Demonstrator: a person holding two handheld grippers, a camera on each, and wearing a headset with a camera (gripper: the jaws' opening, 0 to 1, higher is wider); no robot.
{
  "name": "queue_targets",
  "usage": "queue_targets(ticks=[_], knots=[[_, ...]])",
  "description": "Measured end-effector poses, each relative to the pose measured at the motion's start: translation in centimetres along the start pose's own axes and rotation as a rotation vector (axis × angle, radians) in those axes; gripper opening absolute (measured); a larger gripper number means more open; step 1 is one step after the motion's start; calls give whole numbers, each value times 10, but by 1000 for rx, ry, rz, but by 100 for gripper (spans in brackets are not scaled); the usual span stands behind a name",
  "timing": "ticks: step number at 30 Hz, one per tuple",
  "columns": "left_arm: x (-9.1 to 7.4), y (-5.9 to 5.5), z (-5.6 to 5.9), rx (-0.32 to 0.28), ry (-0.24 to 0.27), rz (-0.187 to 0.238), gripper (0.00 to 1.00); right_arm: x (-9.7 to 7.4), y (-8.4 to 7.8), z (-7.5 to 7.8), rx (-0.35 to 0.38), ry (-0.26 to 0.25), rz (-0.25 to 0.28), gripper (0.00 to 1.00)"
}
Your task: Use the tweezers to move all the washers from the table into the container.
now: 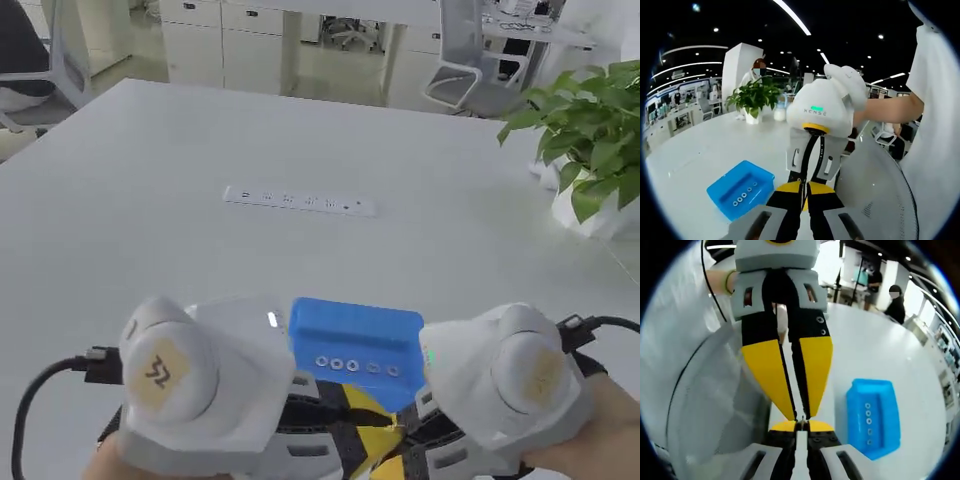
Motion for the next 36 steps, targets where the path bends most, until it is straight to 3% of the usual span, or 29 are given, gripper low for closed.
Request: queue_targets(ticks=[6, 12, 15, 17, 22, 32, 36], knots=[[11, -4, 7, 56, -52, -53, 0, -4, -6, -3, -10, 0, -16, 3], [12, -11, 3, 96, -47, -97, 0, -6, -21, -1, 16, -22, -25, 4], [12, -21, -3, 88, -38, -132, 0, -3, -28, 1, 37, -40, -14, 4], [11, -34, -7, 108, -24, -191, 0, 1, -34, 3, 51, -54, -21, 5], [16, -60, -13, 78, -23, -264, 0, 15, -46, 6, 71, -76, -15, 5], [15, -80, -23, 101, -24, -348, 0, 33, -49, 13, 128, -108, 30, 7], [12, -88, -28, 82, -44, -383, 0, 30, -46, 16, 203, -138, 79, 18]])
Point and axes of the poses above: the centre of the closed fingertips' face, and the gripper's own axes: x roughly forward along the fingers, z roughly to its right, y roughly out of its top, the point moved 1 cm from there along -x, roughly backward along the fingers, and after that the axes turned 2 degrees about z, right-handed, at the moved point
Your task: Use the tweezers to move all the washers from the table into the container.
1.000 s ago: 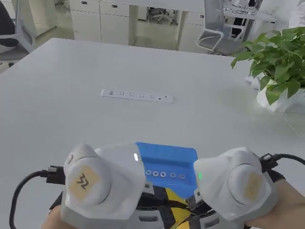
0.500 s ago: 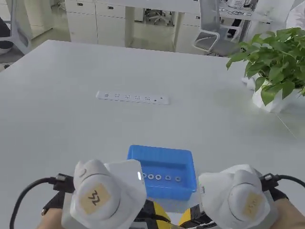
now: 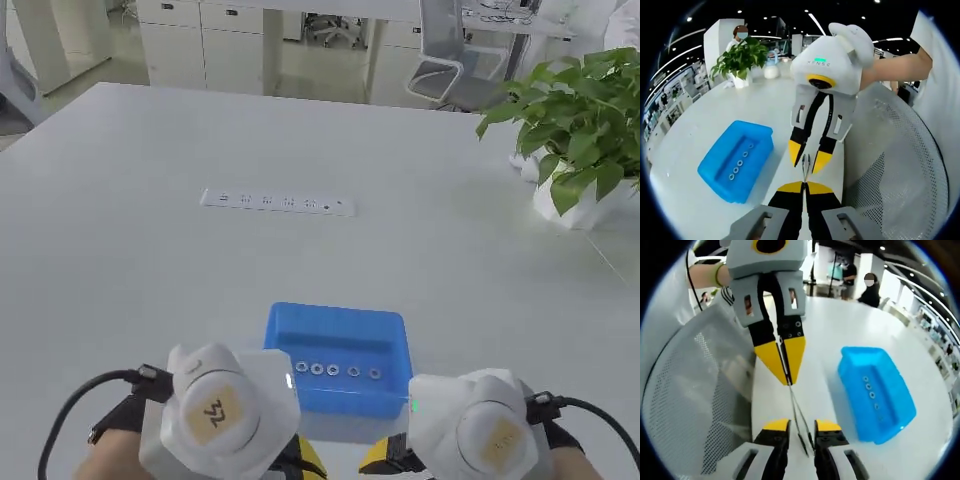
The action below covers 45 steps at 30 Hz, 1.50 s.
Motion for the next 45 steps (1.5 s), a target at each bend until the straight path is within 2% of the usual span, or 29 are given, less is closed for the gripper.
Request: queue_targets(ticks=[3, 6, 10, 17, 22, 27, 31, 34, 40, 42, 45], knots=[[2, -11, -4, 13, -10, -51, 0, -8, 2, 2, 66, -43, 54, 24], [4, -17, -7, 15, -18, -76, 0, -20, -3, 0, 143, -82, 100, 28], [9, -26, -9, 28, -31, -128, 0, -35, -14, -4, 214, -131, 121, 29], [20, -42, -12, 52, -54, -217, 0, -68, -22, -3, 381, -260, 212, 30], [25, -47, -16, 61, -70, -261, 0, -79, -23, -5, 408, -303, 230, 30], [27, -53, -20, 118, -75, -325, 0, -82, -22, -13, 414, -317, 228, 31], [27, -52, -21, 120, -82, -328, 0, -87, -24, -15, 427, -334, 238, 31], [28, -53, -20, 145, -86, -337, 0, -88, -24, -16, 434, -338, 248, 32], [26, -56, -19, 142, -69, -346, 0, -91, -27, -14, 437, -343, 256, 32], [22, -54, -19, 125, -51, -332, 4, -93, -26, -13, 435, -345, 263, 34], [15, -46, -18, 56, 3, -266, 13, -96, -24, -8, 432, -348, 282, 37]])
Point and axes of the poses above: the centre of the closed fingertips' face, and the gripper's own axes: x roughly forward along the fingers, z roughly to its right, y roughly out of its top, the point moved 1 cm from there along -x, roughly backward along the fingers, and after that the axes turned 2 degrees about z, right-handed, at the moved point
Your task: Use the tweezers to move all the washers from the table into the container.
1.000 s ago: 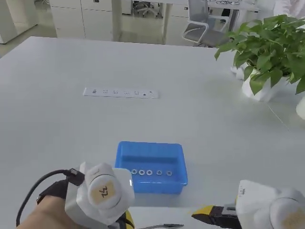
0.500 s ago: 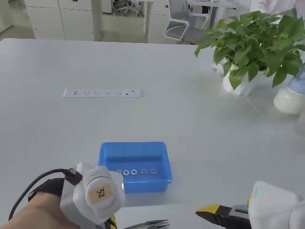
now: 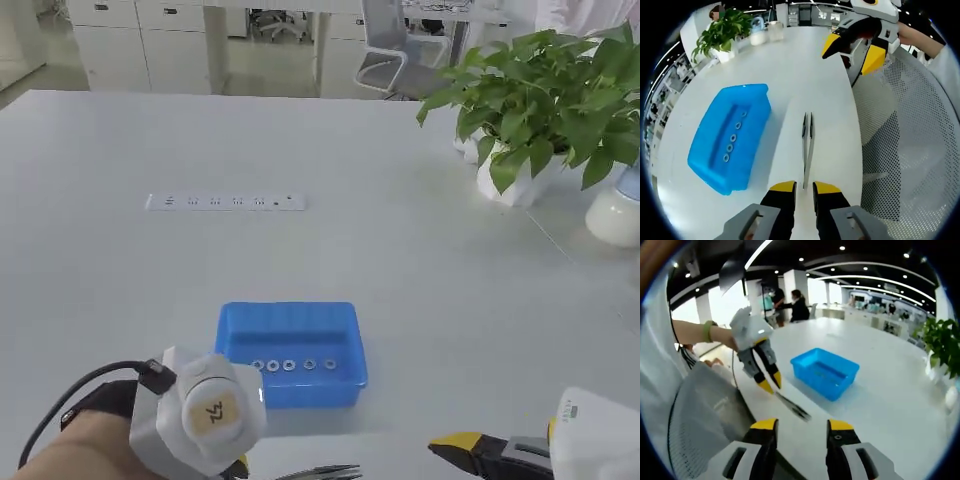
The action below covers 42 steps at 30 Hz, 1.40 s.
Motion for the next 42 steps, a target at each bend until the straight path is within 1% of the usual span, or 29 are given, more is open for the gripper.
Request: queue_targets(ticks=[2, 4, 5, 6, 7, 9, 10, 11, 12, 13, 14, 15, 16, 17, 18, 21, 22, 24, 25, 27, 29, 31, 32, 34, 36, 38, 40, 41, 42], knots=[[-7, 3, 2, -52, 26, 46, 18, 0, 3, 2, 0, -1, 12, 39], [-13, 4, 3, -96, 49, 84, 23, 0, 7, 5, 4, 0, 32, 40], [-18, 5, 4, -133, 69, 112, 25, 0, 9, 6, 8, 3, 40, 41], [-22, 6, 4, -154, 87, 135, 28, 0, 10, 7, 8, 4, 45, 42], [-28, 8, 3, -189, 114, 172, 31, 0, 12, 8, 9, 5, 55, 43], [-37, 10, 3, -249, 147, 225, 36, -1, 15, 10, 13, 5, 67, 45], [-44, 12, 2, -292, 173, 270, 39, -1, 17, 11, 16, 3, 78, 46], [-49, 13, 2, -326, 192, 301, 41, -1, 19, 12, 19, 3, 87, 47], [-56, 15, 0, -365, 218, 349, 45, -2, 22, 13, 28, 0, 104, 48], [-62, 16, -1, -392, 237, 378, 47, -3, 24, 14, 35, -3, 118, 49], [-69, 16, -2, -421, 265, 416, 50, -4, 27, 16, 46, -7, 136, 50], [-74, 17, -3, -430, 283, 438, 55, -5, 28, 17, 55, -12, 149, 50], [-81, 17, -6, -448, 321, 471, 59, -6, 29, 19, 62, -18, 160, 51], [-85, 17, -6, -456, 337, 486, 62, -7, 30, 21, 74, -26, 172, 52], [-92, 16, -9, -475, 371, 515, 66, -9, 31, 23, 86, -34, 182, 53], [-104, 18, -12, -513, 420, 584, 70, -14, 31, 32, 134, -72, 213, 55], [-111, 19, -13, -537, 443, 620, 72, -15, 30, 34, 141, -82, 218, 56], [-118, 21, -15, -553, 470, 672, 76, -19, 30, 39, 147, -108, 223, 60], [-123, 21, -16, -569, 494, 702, 78, -22, 30, 41, 149, -123, 230, 61], [-129, 22, -16, -581, 518, 732, 83, -28, 32, 46, 152, -155, 246, 64], [-133, 22, -16, -592, 538, 766, 87, -34, 34, 49, 152, -175, 267, 66], [-134, 23, -16, -606, 546, 786, 92, -37, 37, 52, 149, -194, 287, 69], [-136, 23, -16, -611, 562, 802, 94, -39, 38, 53, 153, -202, 296, 70], [-138, 22, -16, -636, 569, 822, 97, -41, 41, 55, 147, -221, 316, 74], [-140, 22, -17, -660, 574, 848, 99, -41, 44, 56, 127, -235, 325, 80], [-141, 21, -17, -667, 578, 856, 99, -41, 46, 57, 104, -257, 331, 85], [-141, 20, -17, -667, 580, 852, 99, -41, 49, 58, 88, -273, 348, 90], [-142, 18, -16, -660, 596, 847, 99, -41, 50, 58, 79, -275, 361, 92], [-142, 18, -16, -659, 599, 848, 99, -40, 51, 57, 77, -276, 365, 95]])
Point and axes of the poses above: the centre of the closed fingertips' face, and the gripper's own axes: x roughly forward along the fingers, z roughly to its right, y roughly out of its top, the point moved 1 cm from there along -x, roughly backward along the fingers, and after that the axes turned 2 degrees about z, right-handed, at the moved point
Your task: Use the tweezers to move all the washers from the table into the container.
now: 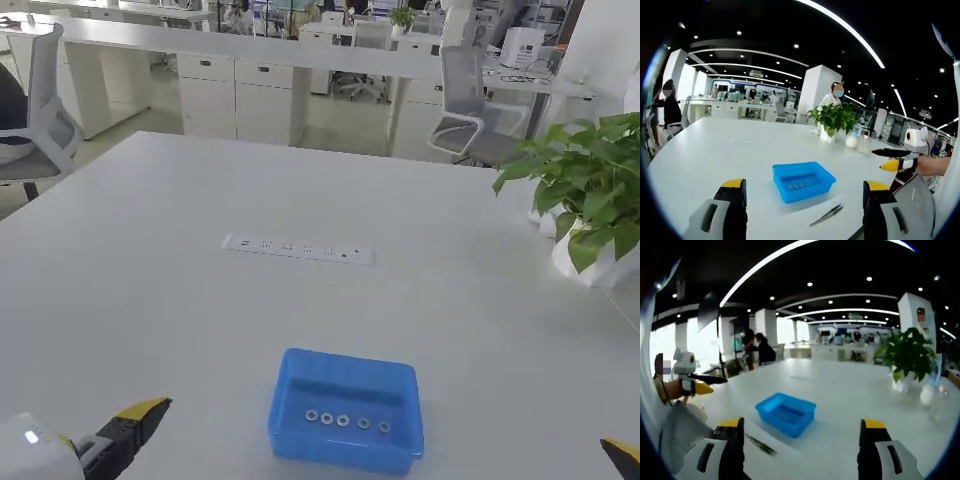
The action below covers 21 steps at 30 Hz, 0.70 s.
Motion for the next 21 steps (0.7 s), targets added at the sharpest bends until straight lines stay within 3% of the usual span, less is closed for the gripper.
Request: queue_targets(ticks=[8, 21], knots=[[-7, 1, -5, -28, 29, 35, 99, 2, 2, -1, 7, -5, 29, 99], [-16, 3, -9, -50, 64, 49, 99, 7, -4, -1, 67, -3, 14, 99]])
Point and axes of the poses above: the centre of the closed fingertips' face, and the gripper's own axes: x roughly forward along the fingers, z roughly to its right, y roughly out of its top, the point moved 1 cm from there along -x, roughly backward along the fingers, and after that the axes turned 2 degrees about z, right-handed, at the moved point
